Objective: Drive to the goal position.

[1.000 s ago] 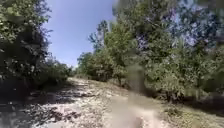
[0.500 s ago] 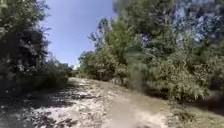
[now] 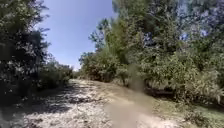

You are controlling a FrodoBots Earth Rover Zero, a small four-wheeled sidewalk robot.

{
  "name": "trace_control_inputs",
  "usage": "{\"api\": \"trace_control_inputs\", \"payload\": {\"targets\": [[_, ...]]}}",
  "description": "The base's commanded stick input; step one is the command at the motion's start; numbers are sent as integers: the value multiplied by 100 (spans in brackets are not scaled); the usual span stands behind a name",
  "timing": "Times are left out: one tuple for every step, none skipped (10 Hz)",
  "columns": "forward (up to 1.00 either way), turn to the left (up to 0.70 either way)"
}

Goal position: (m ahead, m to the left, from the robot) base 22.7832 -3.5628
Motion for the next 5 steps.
{"api": "trace_control_inputs", "payload": {"targets": [[45, 8], [45, 27], [45, 22], [45, 13], [45, 4]]}}
